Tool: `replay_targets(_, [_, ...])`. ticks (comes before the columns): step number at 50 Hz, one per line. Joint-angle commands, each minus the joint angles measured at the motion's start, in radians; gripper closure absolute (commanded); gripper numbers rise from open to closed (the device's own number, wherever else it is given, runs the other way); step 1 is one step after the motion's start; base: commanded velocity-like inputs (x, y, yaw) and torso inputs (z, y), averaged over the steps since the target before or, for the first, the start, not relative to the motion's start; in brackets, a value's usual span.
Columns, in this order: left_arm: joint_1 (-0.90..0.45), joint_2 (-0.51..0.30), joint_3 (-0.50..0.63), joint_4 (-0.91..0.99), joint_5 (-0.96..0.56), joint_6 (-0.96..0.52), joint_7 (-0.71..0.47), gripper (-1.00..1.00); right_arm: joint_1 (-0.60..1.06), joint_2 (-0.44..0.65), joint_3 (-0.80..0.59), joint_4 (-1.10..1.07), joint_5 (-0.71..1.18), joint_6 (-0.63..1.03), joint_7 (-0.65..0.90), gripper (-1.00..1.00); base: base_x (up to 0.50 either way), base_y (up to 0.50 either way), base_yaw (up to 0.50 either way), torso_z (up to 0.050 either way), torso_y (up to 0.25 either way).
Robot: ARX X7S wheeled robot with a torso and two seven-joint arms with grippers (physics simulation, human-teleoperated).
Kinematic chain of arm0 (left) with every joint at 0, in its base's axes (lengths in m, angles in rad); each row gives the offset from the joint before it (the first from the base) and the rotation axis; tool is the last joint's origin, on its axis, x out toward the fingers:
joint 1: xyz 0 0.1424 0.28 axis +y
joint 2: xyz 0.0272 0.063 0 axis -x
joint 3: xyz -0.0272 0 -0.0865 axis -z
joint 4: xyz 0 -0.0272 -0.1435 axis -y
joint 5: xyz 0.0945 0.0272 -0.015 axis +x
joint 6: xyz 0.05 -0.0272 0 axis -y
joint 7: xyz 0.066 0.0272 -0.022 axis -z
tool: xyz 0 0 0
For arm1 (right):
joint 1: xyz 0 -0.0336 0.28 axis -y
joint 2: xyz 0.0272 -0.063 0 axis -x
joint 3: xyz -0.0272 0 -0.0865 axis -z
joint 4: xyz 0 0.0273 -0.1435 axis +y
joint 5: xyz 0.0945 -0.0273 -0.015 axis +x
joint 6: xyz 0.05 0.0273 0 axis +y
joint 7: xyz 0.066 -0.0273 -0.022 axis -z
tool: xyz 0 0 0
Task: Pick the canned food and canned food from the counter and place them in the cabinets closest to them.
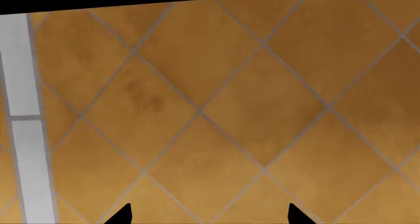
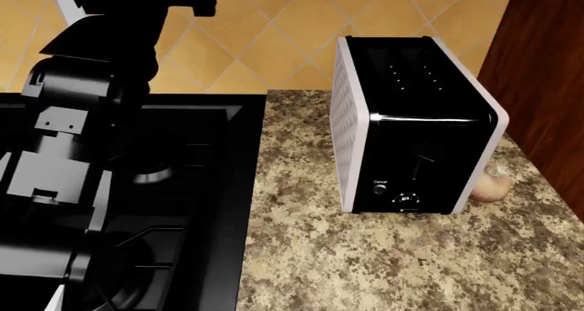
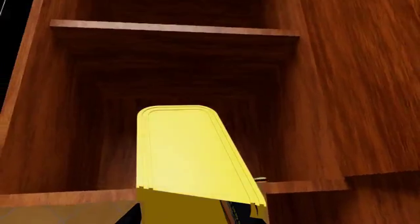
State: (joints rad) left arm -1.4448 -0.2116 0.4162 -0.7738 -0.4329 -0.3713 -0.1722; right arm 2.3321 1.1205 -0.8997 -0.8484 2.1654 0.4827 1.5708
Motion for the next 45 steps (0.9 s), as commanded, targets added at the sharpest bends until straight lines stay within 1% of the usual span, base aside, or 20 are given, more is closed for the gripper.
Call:
replay_targets(1, [-0.002,-0.002,0.0,-0.002,-0.003,-0.001,-0.001,-1.0,0.024,-0.136,0.125,0.144,-0.021,0.166,0.0,1.0,0.0,0.0,0.0,0.0,0.0])
replay_targets(12, [-0.002,-0.001,0.002,-0.001,-0.005,-0.001,0.0,-1.0,0.024,-0.302,0.133,0.343,-0.086,0.287,0.0,1.0,0.0,0.0,0.0,0.0,0.0])
replay_targets(19, [0.0,-0.003,0.003,0.011,-0.007,-0.01,-0.006,-1.0,0.024,-0.401,0.163,0.498,-0.126,0.408,0.0,1.0,0.0,0.0,0.0,0.0,0.0])
replay_targets(29, [-0.005,-0.004,0.008,-0.005,-0.003,-0.008,-0.007,-1.0,0.024,-0.472,0.167,0.666,-0.142,0.511,0.0,1.0,0.0,0.0,0.0,0.0,0.0])
replay_targets(35, [-0.005,-0.007,0.013,0.012,-0.001,-0.017,-0.012,-1.0,0.024,-0.543,0.183,0.781,-0.145,0.582,0.0,1.0,0.0,0.0,0.0,0.0,0.002])
replay_targets(40, [-0.006,-0.008,0.014,0.011,-0.002,-0.016,-0.012,-1.0,0.024,-0.598,0.227,0.853,-0.174,0.637,0.0,1.0,0.0,0.0,0.0,0.0,0.0])
replay_targets(45, [-0.007,-0.009,0.013,0.015,-0.004,-0.019,-0.012,-1.0,0.024,-0.666,0.301,0.929,-0.216,0.716,0.0,1.0,0.0,0.0,0.0,0.0,0.0])
